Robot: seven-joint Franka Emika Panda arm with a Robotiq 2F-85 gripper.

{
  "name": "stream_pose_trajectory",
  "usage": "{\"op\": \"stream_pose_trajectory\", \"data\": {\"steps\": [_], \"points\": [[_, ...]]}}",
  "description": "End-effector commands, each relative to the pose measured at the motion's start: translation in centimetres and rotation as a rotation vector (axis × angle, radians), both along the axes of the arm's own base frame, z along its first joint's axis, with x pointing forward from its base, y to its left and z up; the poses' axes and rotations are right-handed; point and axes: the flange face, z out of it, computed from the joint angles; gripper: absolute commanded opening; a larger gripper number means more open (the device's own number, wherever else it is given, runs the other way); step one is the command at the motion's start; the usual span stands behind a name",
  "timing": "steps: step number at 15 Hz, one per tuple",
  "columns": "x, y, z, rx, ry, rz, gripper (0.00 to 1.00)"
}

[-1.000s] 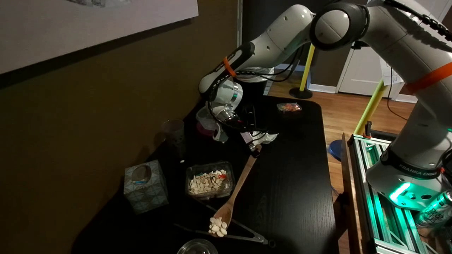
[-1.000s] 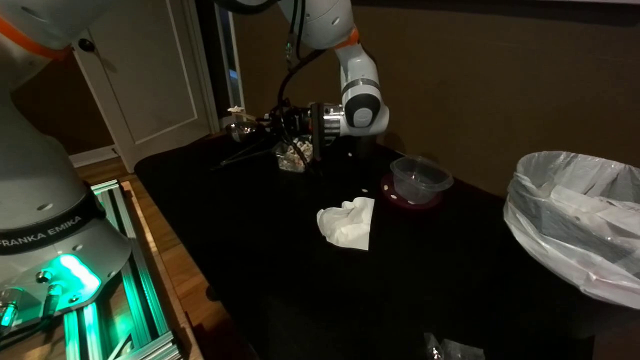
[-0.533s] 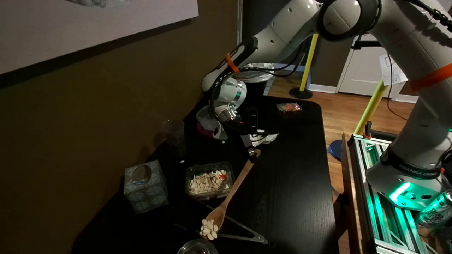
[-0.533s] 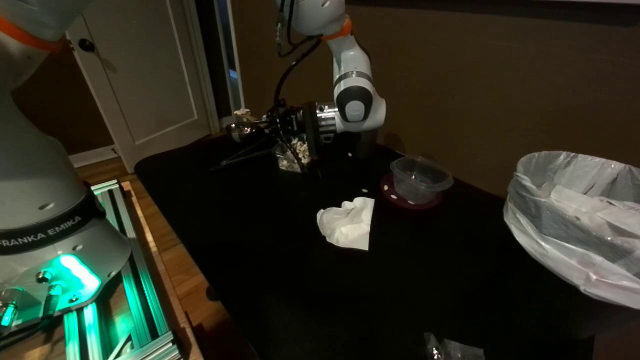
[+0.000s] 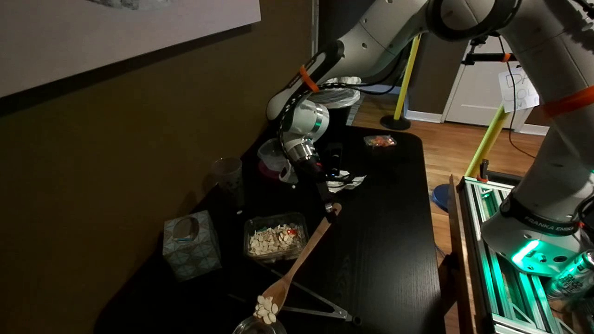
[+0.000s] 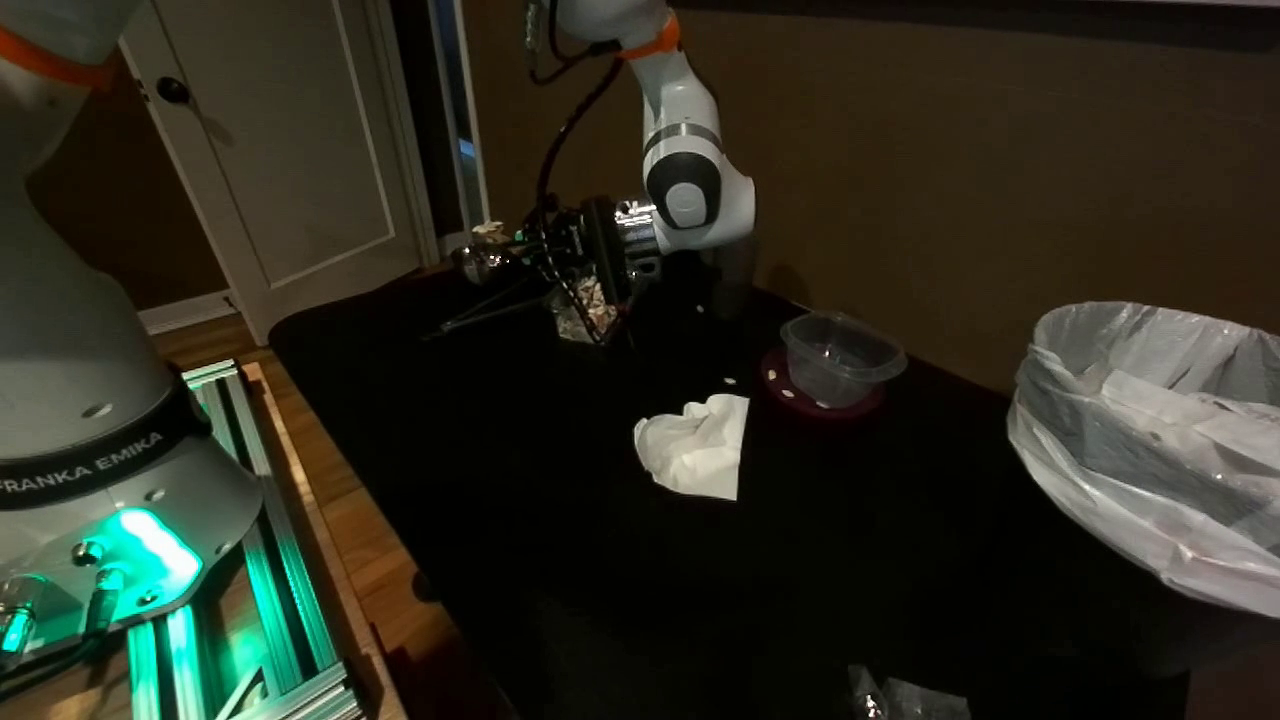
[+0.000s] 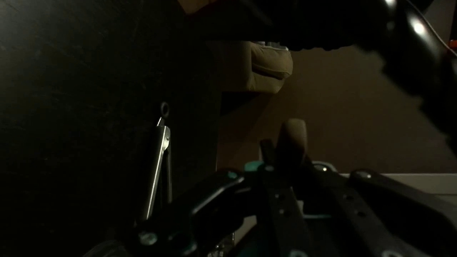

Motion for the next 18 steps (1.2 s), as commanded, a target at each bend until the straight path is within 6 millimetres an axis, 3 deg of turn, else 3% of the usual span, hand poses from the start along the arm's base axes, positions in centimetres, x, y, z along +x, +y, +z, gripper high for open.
{"op": "stream_pose_trajectory", "data": {"steps": [1, 11, 12, 15, 16, 18], "points": [[-1.1, 0.5, 0.7, -0.016, -0.05, -0.019, 0.03], [-2.1, 1.6, 1.2, -0.027, -0.141, -0.032, 0.03], [-1.4, 1.6, 0.8, -0.014, -0.122, -0.018, 0.13], [-1.6, 1.6, 1.0, -0.019, -0.123, -0.015, 0.13], [-1.6, 1.7, 0.9, -0.019, -0.134, -0.022, 0.03], [-1.8, 2.0, 0.6, -0.025, -0.158, -0.026, 0.03]]}}
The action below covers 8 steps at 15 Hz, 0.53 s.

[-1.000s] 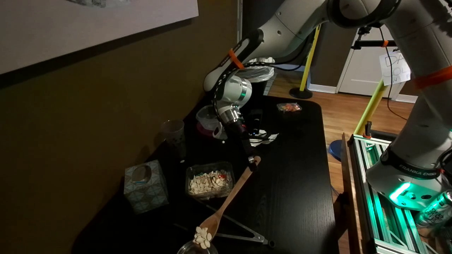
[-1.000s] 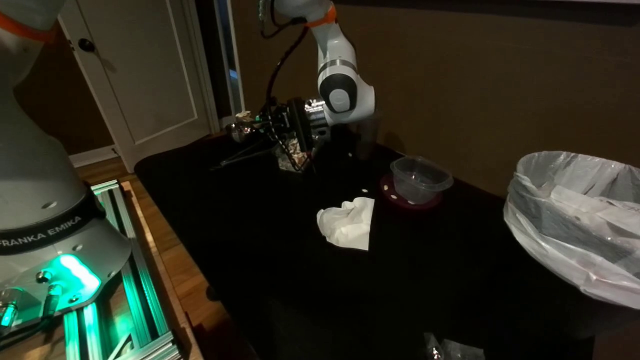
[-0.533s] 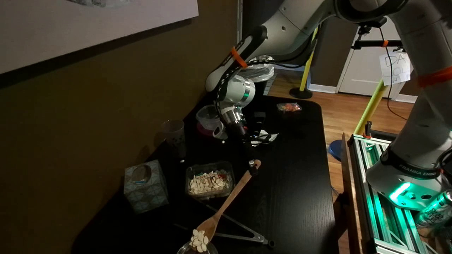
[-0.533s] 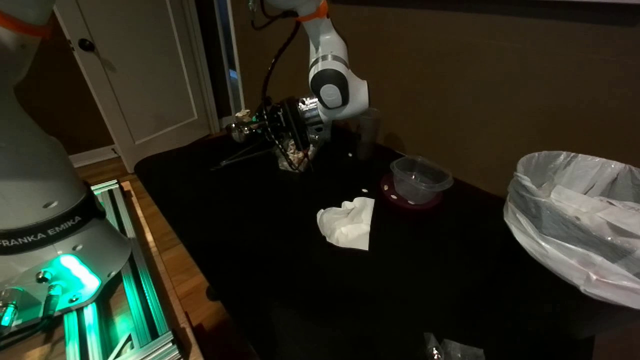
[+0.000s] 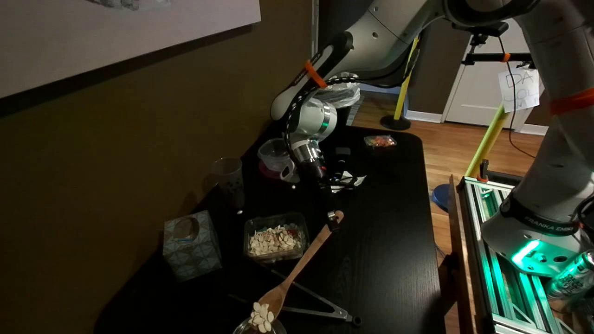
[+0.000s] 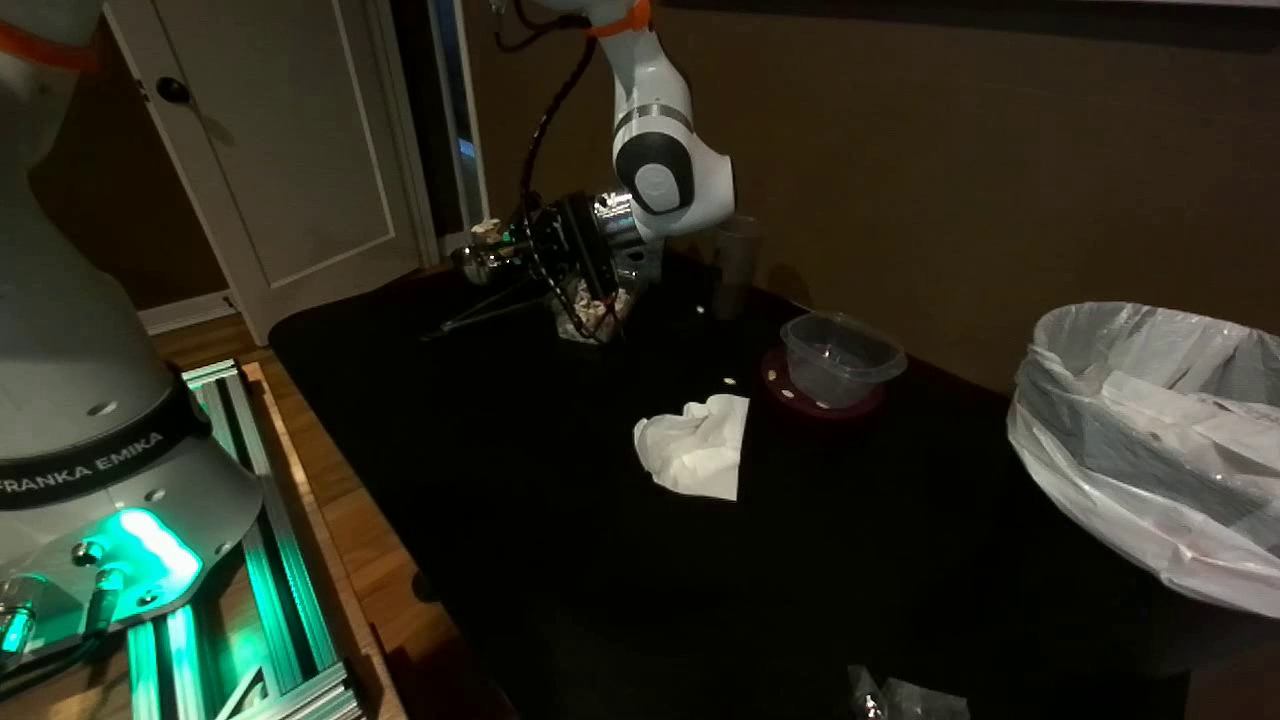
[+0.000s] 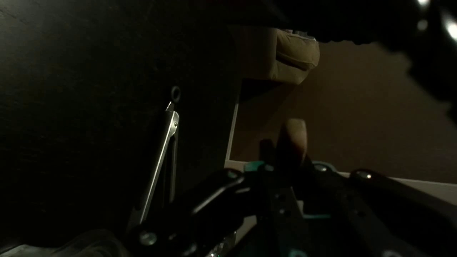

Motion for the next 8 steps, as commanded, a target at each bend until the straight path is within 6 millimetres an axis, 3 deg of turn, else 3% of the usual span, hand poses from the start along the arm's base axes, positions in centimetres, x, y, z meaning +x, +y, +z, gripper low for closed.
{"op": "stream_pose_trajectory", "data": {"steps": [1, 8], "points": [[-0.2, 0.5, -0.5, -0.007, -0.044, -0.012, 0.03], [-0.1, 1.6, -1.2, -0.034, -0.151, -0.001, 0.03]]}}
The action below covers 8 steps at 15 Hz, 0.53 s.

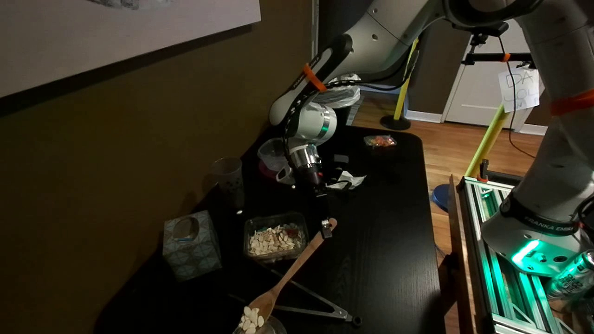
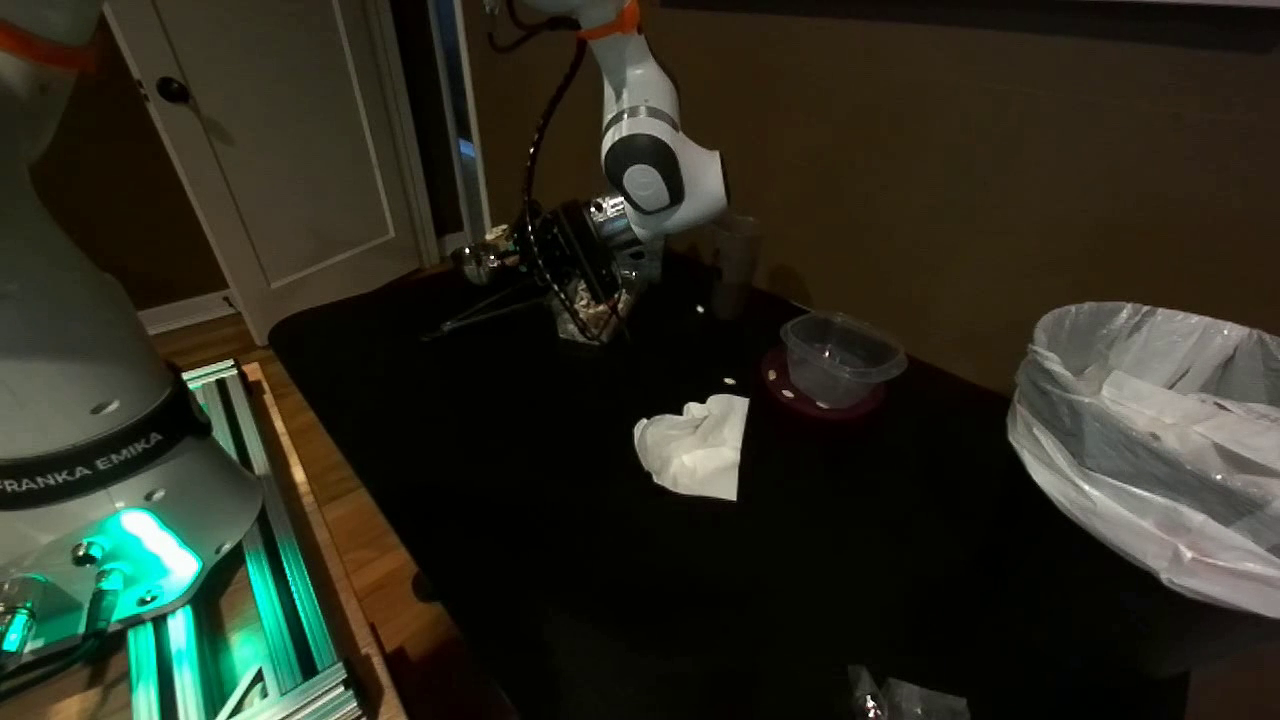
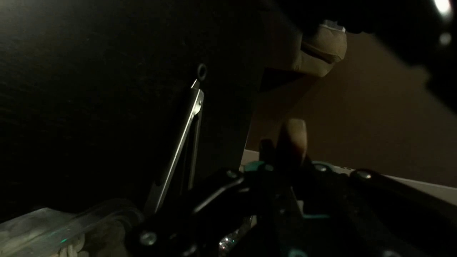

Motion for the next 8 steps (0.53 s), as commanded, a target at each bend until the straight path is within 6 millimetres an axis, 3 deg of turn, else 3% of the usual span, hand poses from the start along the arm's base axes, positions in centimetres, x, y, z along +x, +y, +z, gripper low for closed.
{"op": "stream_pose_trajectory", "data": {"steps": [1, 8], "points": [[-0.75, 0.59, -0.36, -0.011, -0.061, 0.017, 0.03], [-1.12, 0.56, -0.46, 0.008, -0.223, 0.106, 0.03]]}}
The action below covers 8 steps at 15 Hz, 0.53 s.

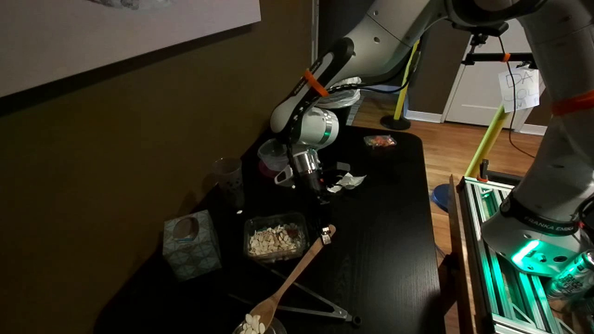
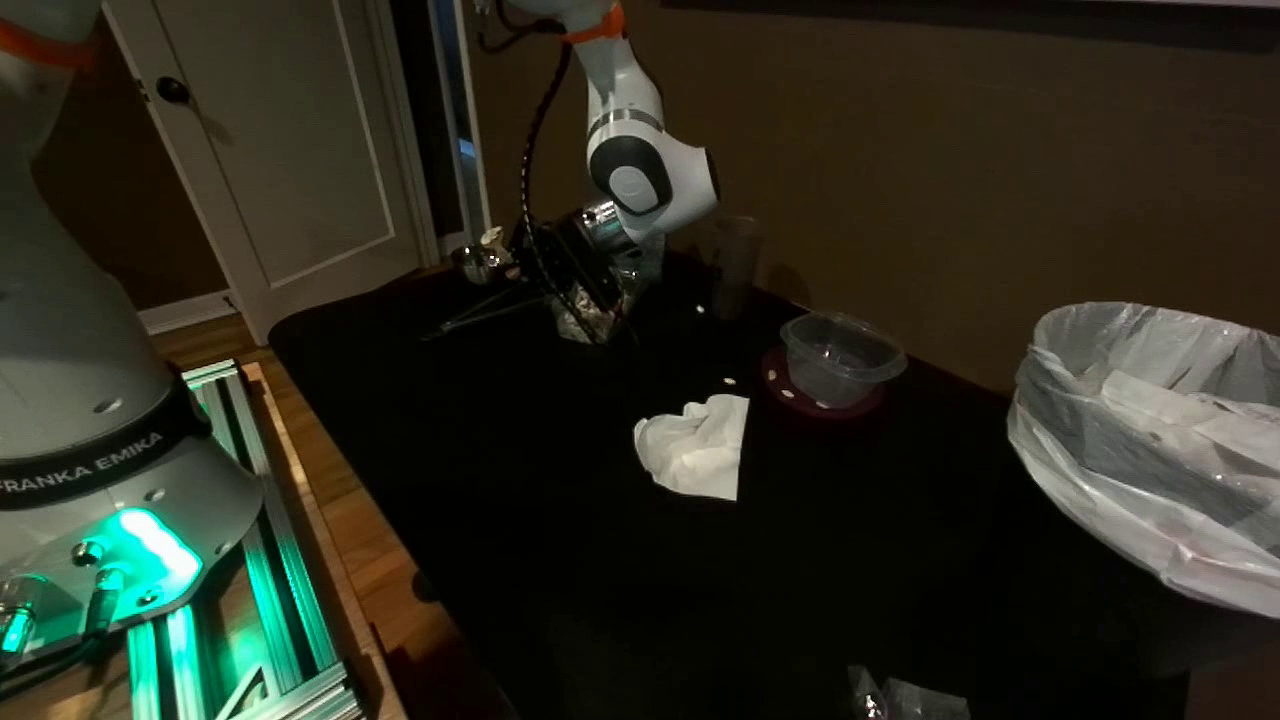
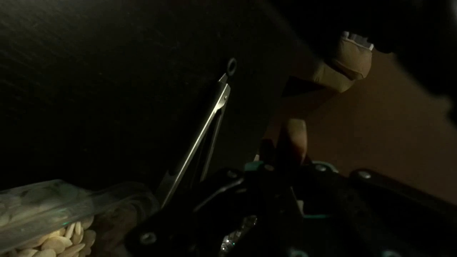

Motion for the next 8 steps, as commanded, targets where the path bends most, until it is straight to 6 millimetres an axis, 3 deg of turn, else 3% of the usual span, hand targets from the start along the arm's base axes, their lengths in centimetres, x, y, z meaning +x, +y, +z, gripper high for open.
{"op": "stream_pose_trajectory", "data": {"steps": [1, 8], "points": [[-0.89, -0.28, 0.49, -0.007, -0.104, 0.053, 0.03], [-1.31, -0.32, 0.85, 0.019, -0.282, 0.081, 0.03]]}}
